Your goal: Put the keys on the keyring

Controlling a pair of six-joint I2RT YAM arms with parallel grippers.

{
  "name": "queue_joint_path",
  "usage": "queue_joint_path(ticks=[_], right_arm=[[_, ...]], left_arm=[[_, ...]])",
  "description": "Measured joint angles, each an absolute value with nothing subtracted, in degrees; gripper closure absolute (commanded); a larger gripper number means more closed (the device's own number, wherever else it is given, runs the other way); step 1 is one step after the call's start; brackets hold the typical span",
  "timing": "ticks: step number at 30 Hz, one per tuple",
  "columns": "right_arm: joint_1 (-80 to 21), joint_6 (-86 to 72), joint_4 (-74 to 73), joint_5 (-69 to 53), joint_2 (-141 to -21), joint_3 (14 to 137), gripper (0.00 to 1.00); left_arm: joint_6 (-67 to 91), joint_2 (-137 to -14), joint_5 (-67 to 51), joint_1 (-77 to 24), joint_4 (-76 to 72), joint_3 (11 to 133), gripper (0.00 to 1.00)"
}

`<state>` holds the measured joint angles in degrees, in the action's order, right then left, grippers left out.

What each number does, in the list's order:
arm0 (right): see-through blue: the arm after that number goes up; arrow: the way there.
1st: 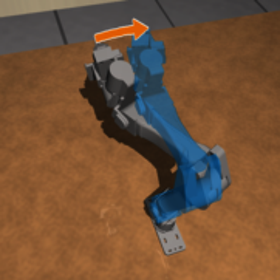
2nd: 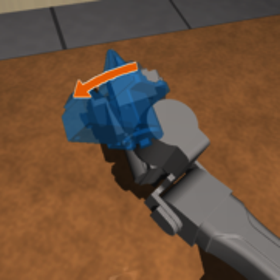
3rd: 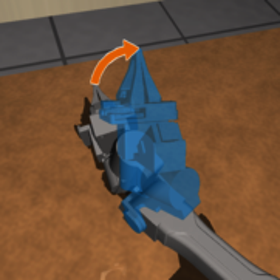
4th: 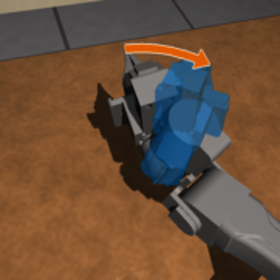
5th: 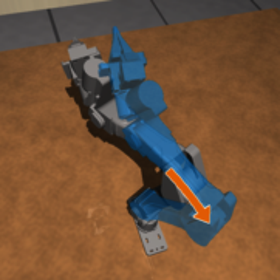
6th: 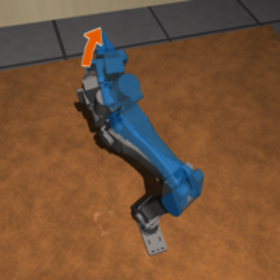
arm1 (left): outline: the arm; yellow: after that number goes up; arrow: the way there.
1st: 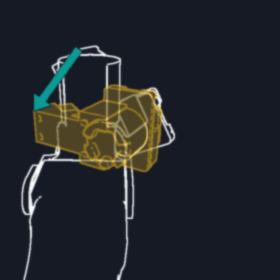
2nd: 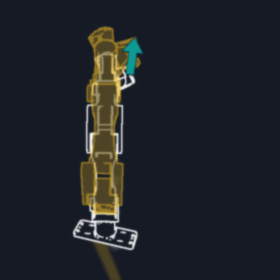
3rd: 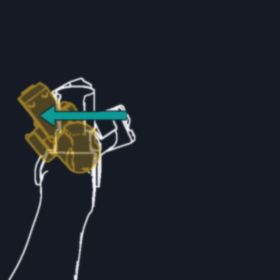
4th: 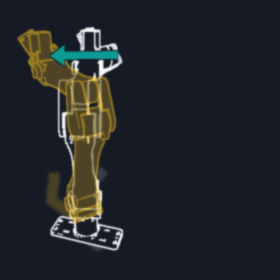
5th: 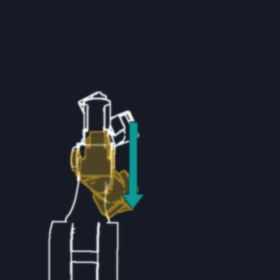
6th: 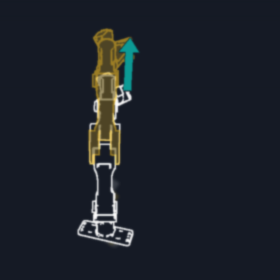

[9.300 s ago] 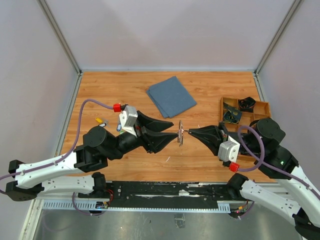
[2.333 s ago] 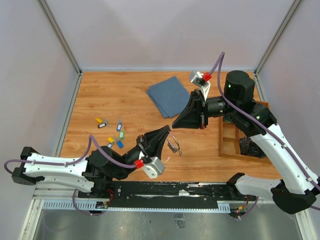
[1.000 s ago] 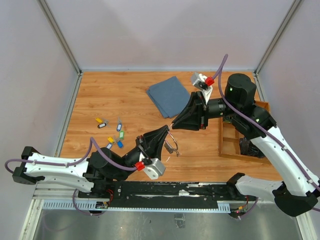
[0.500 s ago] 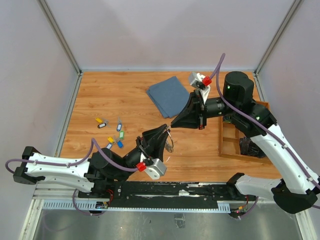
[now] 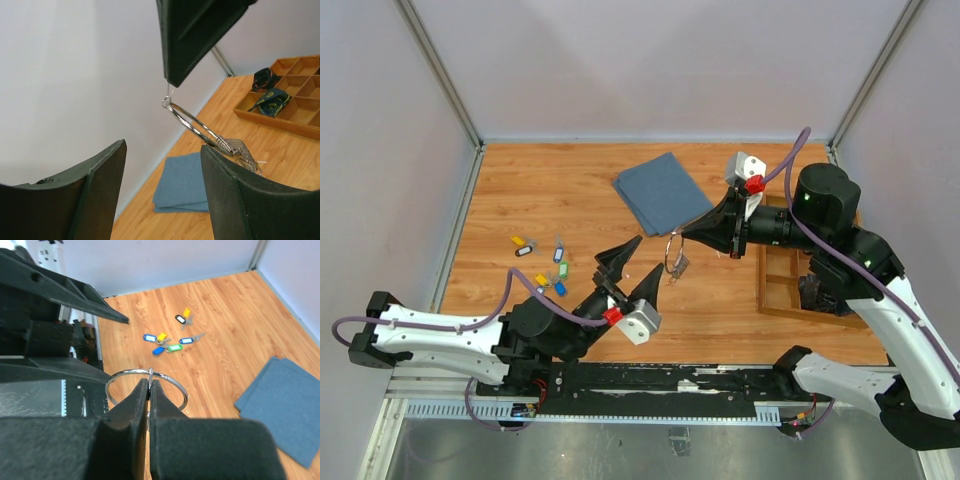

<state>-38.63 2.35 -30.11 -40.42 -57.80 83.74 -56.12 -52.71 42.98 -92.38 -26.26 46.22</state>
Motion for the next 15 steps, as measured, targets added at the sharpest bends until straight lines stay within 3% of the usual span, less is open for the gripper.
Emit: queue_joint_path(ticks=[15], right_arm=[[-38.87,4.29,-32.18,-37.41,-59.11,82.65,1.00]], left_arm=[[-51.77,-56.03,40.69,-92.40,-25.61,50.74,0.39]])
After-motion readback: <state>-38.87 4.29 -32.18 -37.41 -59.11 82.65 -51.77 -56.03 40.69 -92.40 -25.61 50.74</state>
